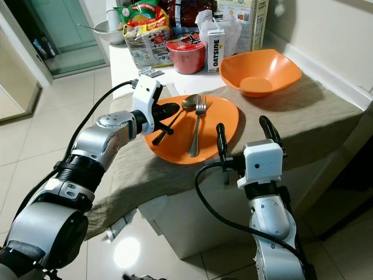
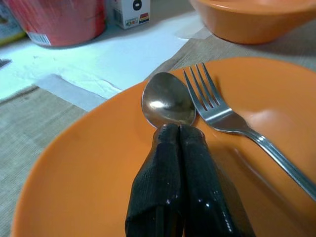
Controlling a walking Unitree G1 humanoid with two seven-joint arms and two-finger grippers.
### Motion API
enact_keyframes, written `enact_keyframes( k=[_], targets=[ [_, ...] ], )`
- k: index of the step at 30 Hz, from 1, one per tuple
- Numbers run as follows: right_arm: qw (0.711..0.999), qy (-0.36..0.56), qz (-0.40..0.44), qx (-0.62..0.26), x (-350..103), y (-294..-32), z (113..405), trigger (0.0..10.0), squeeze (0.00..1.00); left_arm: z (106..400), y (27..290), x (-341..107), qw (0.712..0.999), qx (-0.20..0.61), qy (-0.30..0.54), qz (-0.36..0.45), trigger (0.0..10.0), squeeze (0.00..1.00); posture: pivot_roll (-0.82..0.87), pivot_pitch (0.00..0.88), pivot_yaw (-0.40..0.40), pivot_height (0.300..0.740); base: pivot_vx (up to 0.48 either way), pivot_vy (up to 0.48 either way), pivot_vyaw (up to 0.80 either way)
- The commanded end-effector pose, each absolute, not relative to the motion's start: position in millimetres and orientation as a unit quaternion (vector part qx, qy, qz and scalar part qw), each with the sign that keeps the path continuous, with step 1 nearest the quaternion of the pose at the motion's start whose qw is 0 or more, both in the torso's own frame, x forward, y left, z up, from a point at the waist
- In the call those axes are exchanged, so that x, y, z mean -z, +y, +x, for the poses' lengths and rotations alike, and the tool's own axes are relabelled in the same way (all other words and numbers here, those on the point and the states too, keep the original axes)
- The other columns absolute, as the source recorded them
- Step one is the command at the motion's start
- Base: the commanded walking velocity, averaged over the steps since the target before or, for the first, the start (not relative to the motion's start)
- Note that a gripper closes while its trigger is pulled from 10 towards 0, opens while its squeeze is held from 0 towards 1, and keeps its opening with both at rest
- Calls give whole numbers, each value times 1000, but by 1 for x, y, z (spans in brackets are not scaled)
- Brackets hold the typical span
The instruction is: Setting the table
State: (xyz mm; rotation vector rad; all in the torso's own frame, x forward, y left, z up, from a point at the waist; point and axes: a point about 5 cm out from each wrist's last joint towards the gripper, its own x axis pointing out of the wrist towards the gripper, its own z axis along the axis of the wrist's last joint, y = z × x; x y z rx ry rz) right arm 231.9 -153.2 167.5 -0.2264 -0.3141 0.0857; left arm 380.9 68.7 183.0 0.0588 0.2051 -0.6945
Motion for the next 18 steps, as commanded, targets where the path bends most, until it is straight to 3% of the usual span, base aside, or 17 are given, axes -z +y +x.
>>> enact_keyframes(
  k=[1, 2, 18],
  targets=[
    [980, -159, -109, -47, -168, -150, 232, 10000, 0, 382, 75, -186, 941, 322, 88, 53, 8039, 482, -242, 28, 160, 740, 0, 0, 0],
    [980, -159, -109, -47, -168, -150, 232, 10000, 0, 383, 75, -186, 942, 320, 87, 58, 10000, 1000, -242, 28, 160, 740, 0, 0, 0],
    [980, -161, -109, -45, -168, -150, 233, 10000, 0, 385, 77, -187, 944, 309, 98, 53, 10000, 1000, -241, 25, 163, 740, 0, 0, 0]
  ],
)
